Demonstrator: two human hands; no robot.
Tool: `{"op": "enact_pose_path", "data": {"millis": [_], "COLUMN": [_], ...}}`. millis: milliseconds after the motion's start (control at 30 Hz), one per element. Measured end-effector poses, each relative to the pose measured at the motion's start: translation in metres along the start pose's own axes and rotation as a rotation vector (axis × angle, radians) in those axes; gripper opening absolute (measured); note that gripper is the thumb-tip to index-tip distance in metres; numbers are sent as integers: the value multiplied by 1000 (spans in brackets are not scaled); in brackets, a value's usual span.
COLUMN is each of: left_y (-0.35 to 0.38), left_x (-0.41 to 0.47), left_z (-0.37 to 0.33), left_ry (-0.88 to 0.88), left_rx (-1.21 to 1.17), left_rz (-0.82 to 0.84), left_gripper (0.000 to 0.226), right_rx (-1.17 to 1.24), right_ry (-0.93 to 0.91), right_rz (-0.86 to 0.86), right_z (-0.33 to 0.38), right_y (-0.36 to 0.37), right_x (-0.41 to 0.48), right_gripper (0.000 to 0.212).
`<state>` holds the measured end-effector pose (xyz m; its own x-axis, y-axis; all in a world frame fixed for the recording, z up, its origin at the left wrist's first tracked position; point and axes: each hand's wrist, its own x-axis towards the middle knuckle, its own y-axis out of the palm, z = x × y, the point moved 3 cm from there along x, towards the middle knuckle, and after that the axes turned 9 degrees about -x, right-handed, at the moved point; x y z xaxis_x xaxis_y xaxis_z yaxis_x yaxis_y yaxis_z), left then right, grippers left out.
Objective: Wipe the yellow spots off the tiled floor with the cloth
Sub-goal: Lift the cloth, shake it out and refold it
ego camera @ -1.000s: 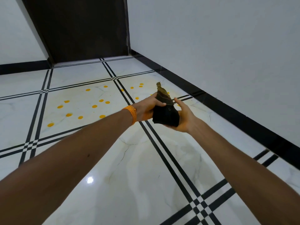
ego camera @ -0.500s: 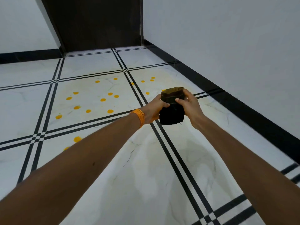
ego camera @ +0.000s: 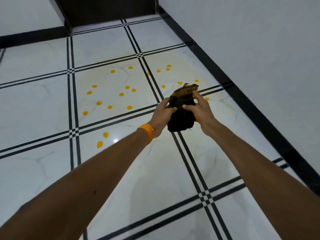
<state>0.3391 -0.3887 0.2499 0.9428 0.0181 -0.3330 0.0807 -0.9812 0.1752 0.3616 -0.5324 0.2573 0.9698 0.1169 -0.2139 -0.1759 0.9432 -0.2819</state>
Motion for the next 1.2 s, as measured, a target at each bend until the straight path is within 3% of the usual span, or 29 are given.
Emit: {"op": "enact_pose_path", "data": {"millis": [267,400,600,900,1200], "left_y": [11,1,-46,-181,-305], "left_x": [-115,-183,-247,-305,-297], "left_z": [-184,-264,-385,-461,-497], "left_ry": [-25,-35,-26,-46,-77], "left_rx": [-11,1,-9,-29,72], "left_rz": [-68,-66,-45,23,82], "left_gripper": [39,38,35,35,35], "right_rx": [-124,-227,-161,149,147], "right_ry": [-29,-5,-46,116,130], "right_rz": [91,96,105,64,64], "right_z": [194,281,410,497,539], "right_y": [-25,-29,1,124,238], "right_x": [-78,-117,-163,-208,-209], "right_gripper": [47,56,37,40,48]}}
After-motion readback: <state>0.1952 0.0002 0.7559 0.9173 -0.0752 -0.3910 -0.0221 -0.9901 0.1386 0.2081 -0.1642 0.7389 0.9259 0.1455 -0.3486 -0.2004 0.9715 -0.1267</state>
